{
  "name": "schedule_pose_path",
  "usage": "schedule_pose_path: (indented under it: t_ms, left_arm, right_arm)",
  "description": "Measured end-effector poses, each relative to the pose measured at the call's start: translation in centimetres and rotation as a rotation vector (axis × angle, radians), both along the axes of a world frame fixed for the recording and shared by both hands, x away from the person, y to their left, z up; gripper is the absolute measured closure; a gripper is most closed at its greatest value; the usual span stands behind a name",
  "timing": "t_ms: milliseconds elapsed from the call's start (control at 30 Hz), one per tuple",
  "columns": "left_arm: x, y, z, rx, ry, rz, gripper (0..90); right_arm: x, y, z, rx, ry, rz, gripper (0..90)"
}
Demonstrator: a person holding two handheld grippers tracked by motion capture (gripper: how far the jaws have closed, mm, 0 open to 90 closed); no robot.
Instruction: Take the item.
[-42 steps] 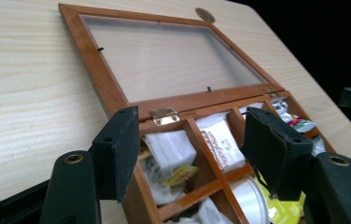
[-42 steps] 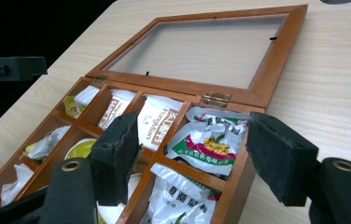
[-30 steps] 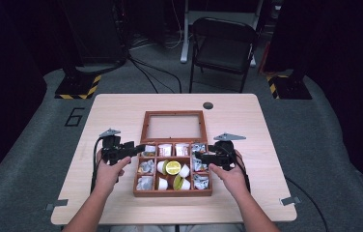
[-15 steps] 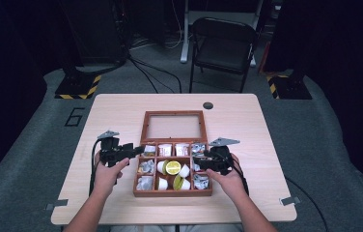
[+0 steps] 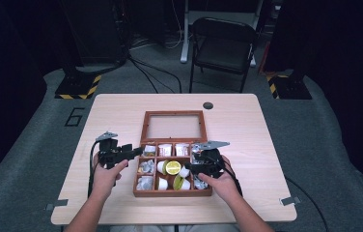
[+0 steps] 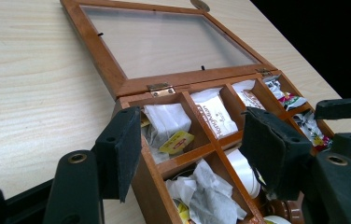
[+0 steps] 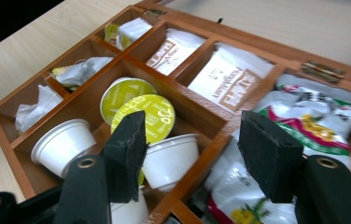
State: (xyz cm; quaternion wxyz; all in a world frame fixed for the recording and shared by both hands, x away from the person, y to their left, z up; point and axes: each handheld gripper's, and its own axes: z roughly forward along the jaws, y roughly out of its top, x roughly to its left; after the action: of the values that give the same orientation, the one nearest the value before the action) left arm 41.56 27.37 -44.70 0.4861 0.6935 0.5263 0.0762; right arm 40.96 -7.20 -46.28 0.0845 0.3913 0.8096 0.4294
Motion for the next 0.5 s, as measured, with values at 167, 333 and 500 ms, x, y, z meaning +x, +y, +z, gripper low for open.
schedule_pose_path:
  t_ms: [167,333,500]
  left_arm:
    - [-0.5,0.3,0.0,0.002,-0.002,0.008,37.7]
    - [-0.9,0.9,-0.2,0.005,-0.007,0.023,37.3]
    - [-1.5,1.3,-0.3,0.008,-0.004,0.034,37.2]
  right_arm:
    - [0.2,1.3,-0.4,-0.005,0.017,0.04,38.2]
    - [0.5,2.5,-0.8,-0.014,0.046,0.064,35.9]
    - [0.9,3.3,-1.1,-0.03,0.061,0.094,34.4]
